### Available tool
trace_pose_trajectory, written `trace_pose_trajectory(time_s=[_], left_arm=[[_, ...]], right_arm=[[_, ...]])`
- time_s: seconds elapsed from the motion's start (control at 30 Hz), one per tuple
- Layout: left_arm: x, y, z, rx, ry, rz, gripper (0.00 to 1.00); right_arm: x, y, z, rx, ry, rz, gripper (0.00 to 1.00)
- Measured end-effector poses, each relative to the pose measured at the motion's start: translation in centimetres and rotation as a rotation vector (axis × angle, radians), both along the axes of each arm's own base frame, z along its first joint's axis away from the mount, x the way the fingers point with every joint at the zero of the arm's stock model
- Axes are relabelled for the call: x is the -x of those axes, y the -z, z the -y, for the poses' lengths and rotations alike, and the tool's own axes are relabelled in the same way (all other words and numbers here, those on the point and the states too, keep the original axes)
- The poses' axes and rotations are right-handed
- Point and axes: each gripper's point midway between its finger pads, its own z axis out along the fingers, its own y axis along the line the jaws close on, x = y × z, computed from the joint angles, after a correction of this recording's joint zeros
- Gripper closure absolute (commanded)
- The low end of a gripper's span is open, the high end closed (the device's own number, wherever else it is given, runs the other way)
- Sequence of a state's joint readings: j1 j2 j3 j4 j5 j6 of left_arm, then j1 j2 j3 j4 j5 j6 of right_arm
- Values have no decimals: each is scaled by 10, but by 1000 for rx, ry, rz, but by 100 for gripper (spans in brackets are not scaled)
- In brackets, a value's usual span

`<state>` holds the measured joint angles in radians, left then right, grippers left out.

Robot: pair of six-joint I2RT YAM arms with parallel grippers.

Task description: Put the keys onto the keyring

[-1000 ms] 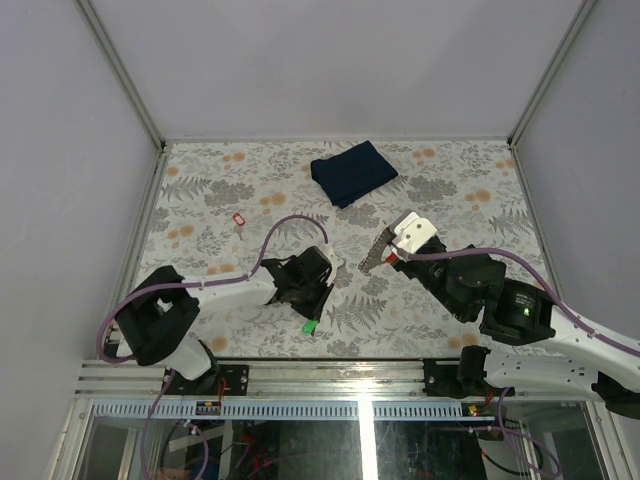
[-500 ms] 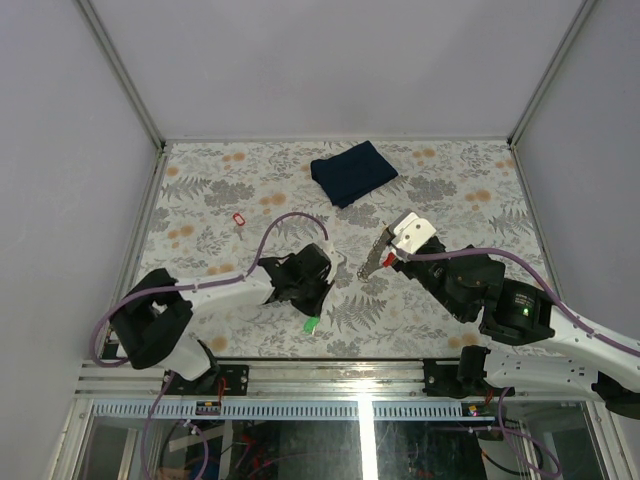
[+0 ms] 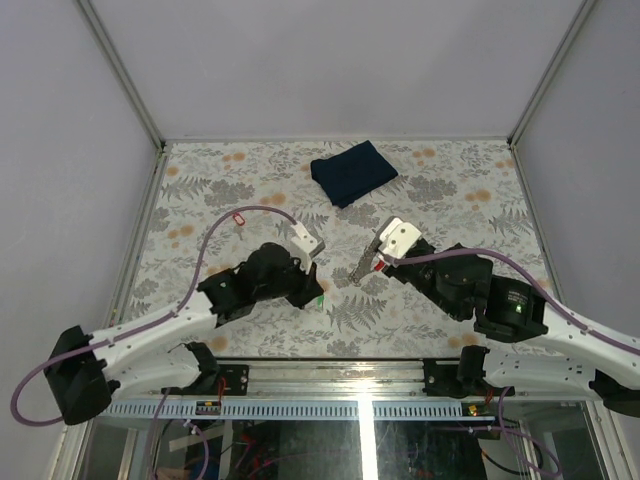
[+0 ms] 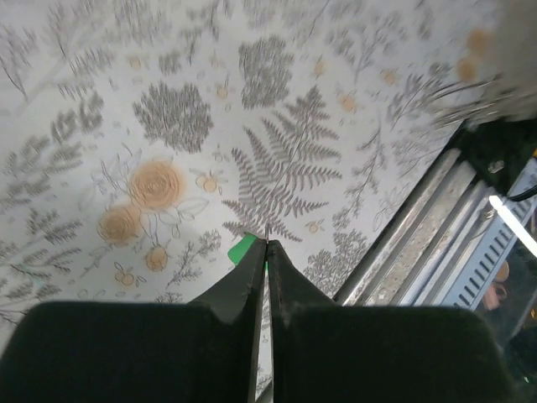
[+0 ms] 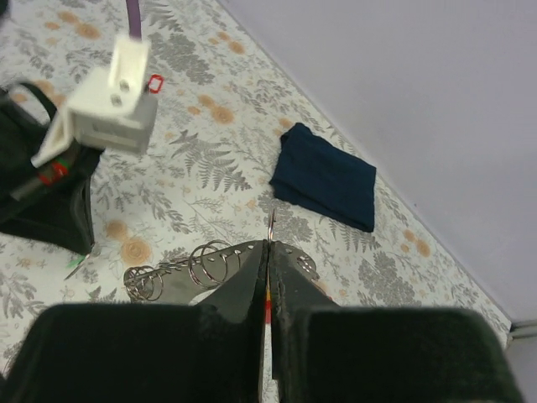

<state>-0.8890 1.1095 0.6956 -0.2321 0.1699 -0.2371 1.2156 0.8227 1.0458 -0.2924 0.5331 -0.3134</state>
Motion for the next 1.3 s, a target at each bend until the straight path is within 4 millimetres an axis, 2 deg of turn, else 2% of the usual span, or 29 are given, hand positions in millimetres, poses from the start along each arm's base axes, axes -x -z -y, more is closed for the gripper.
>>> trace_pose_trajectory(time_s=[0.23,0.3,0.47,0.77,0.8,1.03,1.3], left_arm=[[-4,-84,-8,227,-21,249,100],[-4,-102,-12,268,-28,300,100],[-5,-143,-23,349,-60,409,100],[8,-230,-45,534,-62,634,100],[12,-246,-47,567,-52,674,100],[25,-292,-47,647,21,791,100],[32,-323,-40,674,97,885,100]], right_arm=[[12,5,-23,34,-129,-34,100],[16,5,-27,32,-160,-35,100],[19,-9,-39,-24,-218,15,100],[24,-21,-63,-73,-328,155,99],[24,-24,-65,-80,-334,170,100],[28,-56,-81,-159,-391,289,100],[30,-79,-96,-194,-428,396,100]])
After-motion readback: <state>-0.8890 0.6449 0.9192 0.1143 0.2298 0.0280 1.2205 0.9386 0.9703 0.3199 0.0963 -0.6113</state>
